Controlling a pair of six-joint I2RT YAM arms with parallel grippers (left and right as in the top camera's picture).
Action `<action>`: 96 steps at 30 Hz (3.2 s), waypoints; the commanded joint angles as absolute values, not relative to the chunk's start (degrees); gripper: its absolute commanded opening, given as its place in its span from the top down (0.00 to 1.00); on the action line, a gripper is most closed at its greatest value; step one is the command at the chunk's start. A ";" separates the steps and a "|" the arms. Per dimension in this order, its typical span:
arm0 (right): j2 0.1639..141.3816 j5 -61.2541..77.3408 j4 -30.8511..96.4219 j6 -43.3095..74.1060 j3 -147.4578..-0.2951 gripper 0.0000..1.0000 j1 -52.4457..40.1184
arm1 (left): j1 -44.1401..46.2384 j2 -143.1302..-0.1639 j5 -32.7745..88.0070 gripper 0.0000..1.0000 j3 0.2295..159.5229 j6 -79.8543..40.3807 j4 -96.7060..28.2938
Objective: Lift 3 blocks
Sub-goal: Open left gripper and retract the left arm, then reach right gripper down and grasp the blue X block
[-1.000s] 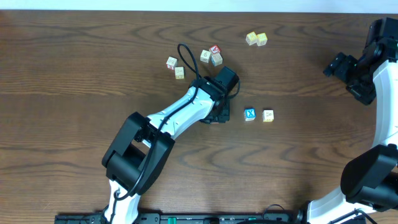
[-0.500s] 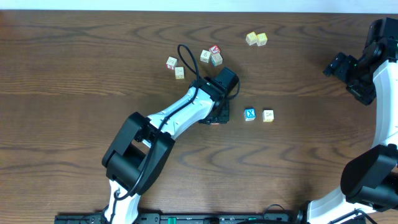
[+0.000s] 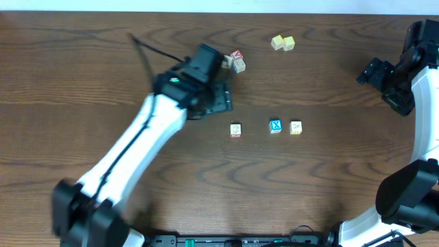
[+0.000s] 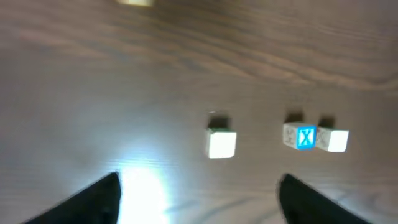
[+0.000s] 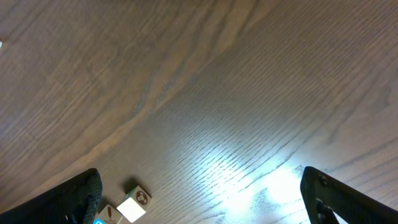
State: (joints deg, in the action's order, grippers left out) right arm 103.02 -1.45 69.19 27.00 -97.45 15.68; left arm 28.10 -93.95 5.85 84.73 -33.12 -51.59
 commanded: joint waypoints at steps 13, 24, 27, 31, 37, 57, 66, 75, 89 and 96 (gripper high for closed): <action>103.28 5.02 64.27 28.86 -97.49 0.01 16.40 | -0.86 -85.23 5.30 0.15 85.52 -33.30 -71.11; 103.31 26.61 71.05 14.41 -97.27 0.01 10.13 | -7.38 -85.30 5.30 0.15 85.52 -33.30 -74.13; 103.44 15.73 72.14 15.44 -95.09 0.01 3.11 | -7.38 -85.30 5.30 0.15 85.52 -33.30 -74.13; 103.53 7.38 66.39 18.39 -88.97 0.01 -6.31 | -7.38 -85.30 5.30 0.15 85.52 -33.30 -74.13; 103.53 2.44 56.64 20.88 -80.36 0.01 -17.17 | -7.38 -85.30 5.30 0.15 85.52 -33.28 -74.15; 104.51 -4.01 37.17 14.24 -64.69 0.26 -22.11 | -7.38 -85.30 5.30 0.15 85.52 -33.30 -74.15; 104.64 -2.55 34.70 11.90 -63.94 0.49 -22.15 | -7.38 -85.30 5.30 0.15 85.52 -33.30 -74.13; 106.96 -2.94 34.57 11.94 -62.81 0.48 -22.17 | -7.38 -85.30 5.30 0.15 85.52 -33.30 -74.13; 107.15 6.13 34.46 14.33 -63.00 0.74 -22.61 | -7.38 -85.30 5.30 0.15 85.52 -33.30 -74.15; 107.15 11.05 33.52 26.41 -63.00 0.74 -24.64 | -7.38 -85.30 5.30 0.15 85.52 -33.30 -74.15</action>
State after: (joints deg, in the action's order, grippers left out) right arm 106.67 6.57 33.82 17.85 -63.13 -23.18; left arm -7.14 -85.49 5.63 84.79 -33.21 -73.76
